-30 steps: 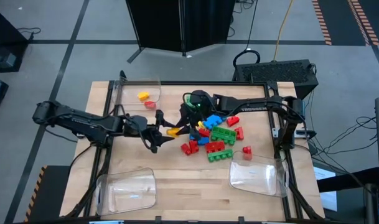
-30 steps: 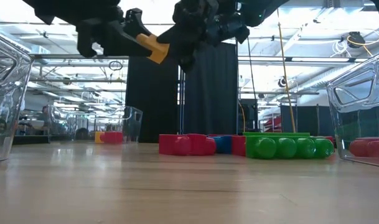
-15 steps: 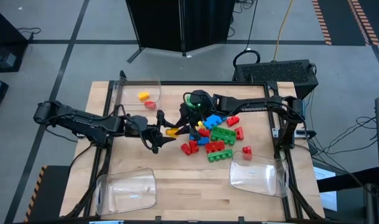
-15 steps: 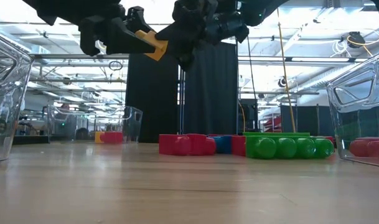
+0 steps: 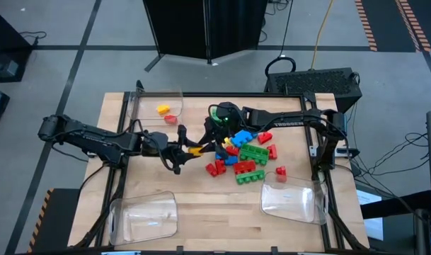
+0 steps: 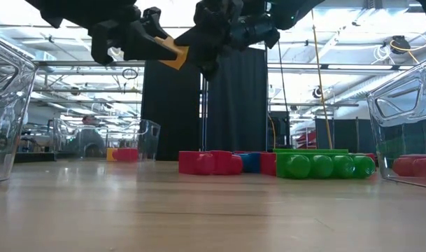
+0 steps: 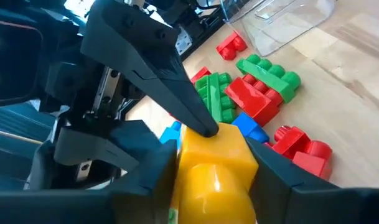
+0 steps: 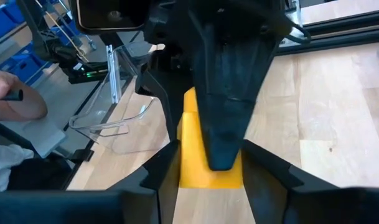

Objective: Sort blocks by size
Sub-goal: Put the one-stud yellow game piece into the top transparent bin, then put the one-stud red game piece into the top transparent bin

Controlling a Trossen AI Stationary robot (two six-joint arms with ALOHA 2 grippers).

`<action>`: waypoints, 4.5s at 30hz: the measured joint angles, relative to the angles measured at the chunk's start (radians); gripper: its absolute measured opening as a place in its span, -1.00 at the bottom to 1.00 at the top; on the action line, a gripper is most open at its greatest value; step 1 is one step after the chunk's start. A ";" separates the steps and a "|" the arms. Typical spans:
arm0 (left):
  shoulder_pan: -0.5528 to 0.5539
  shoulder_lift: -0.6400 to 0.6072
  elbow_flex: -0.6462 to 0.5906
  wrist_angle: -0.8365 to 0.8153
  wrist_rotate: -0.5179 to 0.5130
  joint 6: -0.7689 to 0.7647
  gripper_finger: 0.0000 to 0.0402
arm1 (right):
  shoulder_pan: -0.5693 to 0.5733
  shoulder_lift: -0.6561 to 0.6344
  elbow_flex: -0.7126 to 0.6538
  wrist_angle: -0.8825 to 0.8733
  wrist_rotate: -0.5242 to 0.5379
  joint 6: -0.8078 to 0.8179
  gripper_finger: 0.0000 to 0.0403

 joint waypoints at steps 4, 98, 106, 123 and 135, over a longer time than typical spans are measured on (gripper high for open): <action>0.000 0.000 0.000 -0.001 -0.023 -0.019 -0.33 | 0.002 0.000 0.001 -0.013 0.013 -0.037 -0.21; 0.396 -0.154 0.000 -0.201 -0.295 -0.723 0.23 | 0.344 0.089 -0.324 0.191 0.879 0.028 0.57; 0.375 -0.153 0.001 -0.188 -0.294 -0.722 0.23 | 0.348 0.184 -0.125 -0.060 0.914 0.047 0.57; 0.375 -0.153 0.001 -0.183 -0.290 -0.722 0.23 | 0.340 0.212 -0.116 -0.146 0.870 0.153 0.33; 0.370 -0.153 0.001 -0.182 -0.288 -0.723 0.23 | 0.315 0.214 -0.117 -0.160 0.821 0.086 -0.13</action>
